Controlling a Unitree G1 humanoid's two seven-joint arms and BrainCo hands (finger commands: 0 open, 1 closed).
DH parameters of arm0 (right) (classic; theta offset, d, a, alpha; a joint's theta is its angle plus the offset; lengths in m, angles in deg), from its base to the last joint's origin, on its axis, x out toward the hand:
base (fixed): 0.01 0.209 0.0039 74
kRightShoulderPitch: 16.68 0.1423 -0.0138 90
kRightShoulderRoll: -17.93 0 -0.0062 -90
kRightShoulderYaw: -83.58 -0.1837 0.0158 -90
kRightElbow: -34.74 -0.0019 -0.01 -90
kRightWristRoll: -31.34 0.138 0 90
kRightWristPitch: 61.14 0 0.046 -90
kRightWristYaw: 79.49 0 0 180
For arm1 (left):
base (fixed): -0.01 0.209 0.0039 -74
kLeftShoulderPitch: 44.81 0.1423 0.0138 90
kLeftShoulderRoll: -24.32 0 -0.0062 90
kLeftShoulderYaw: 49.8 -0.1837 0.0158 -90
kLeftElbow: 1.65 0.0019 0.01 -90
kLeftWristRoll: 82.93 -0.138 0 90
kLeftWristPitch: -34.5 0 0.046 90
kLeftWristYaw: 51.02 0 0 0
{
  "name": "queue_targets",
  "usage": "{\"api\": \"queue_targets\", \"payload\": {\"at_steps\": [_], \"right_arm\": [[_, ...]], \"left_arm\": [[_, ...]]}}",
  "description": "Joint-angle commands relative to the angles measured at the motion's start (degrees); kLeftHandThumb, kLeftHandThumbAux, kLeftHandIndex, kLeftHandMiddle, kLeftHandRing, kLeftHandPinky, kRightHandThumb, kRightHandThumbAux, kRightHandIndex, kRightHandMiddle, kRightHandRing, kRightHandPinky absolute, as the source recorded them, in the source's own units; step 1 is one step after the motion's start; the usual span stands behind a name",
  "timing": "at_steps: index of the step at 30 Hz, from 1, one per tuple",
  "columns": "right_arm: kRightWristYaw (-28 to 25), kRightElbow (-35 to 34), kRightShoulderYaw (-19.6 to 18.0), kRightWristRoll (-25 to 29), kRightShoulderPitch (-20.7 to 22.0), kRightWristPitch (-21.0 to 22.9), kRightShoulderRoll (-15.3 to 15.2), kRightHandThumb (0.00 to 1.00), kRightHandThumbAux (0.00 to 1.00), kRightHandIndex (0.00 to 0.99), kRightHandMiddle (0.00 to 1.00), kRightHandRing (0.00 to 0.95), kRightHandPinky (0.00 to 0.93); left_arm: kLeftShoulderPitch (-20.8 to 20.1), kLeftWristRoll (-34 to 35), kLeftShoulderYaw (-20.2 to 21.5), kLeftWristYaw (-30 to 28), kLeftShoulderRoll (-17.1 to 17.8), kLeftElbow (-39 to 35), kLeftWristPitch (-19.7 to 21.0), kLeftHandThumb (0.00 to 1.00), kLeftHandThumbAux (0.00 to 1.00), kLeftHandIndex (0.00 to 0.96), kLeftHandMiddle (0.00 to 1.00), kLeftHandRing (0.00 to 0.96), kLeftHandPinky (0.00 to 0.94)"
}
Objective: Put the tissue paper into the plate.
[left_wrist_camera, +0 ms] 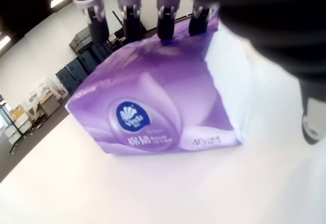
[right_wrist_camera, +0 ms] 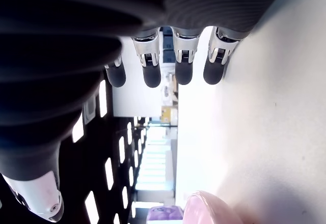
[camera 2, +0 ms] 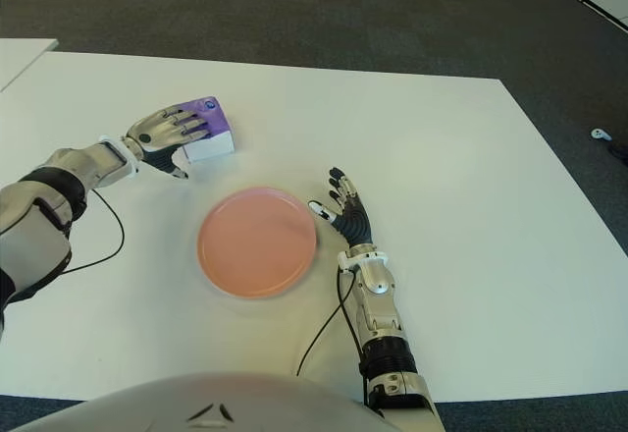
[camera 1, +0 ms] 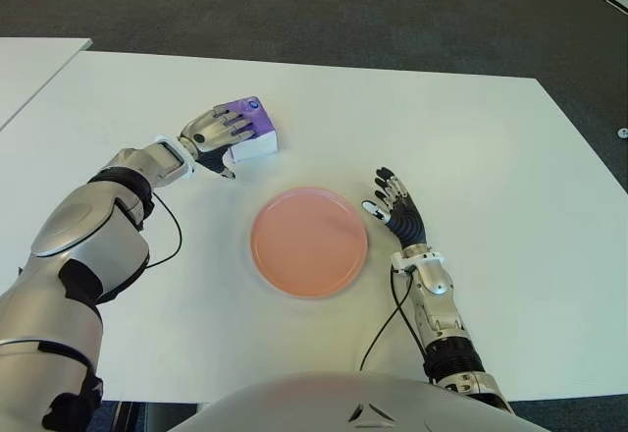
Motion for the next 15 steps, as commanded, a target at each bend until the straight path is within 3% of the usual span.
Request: {"api": "queue_targets", "payload": {"at_steps": [1,12,15], "right_arm": [[0.0,7.5,0.7,-0.7,-7.1,6.0,0.4,0.019,0.657,0.0,0.0,0.0,0.0],[-0.1,9.0,0.7,-0.7,-6.4,5.9,0.4,0.023,0.633,0.0,0.0,0.0,0.0],[-0.1,9.3,0.6,-0.6,-6.4,5.7,0.4,0.025,0.639,0.0,0.0,0.0,0.0]], "left_arm": [[2.3,0.1,0.1,-0.1,0.7,-0.1,-1.1,0.202,0.467,0.0,0.0,0.0,0.0],[2.9,1.7,1.5,0.0,1.2,-0.6,-3.1,0.201,0.479,0.0,0.0,0.0,0.0],[3.3,5.2,4.9,0.5,1.2,-0.8,-3.6,0.2,0.475,0.0,0.0,0.0,0.0]]}}
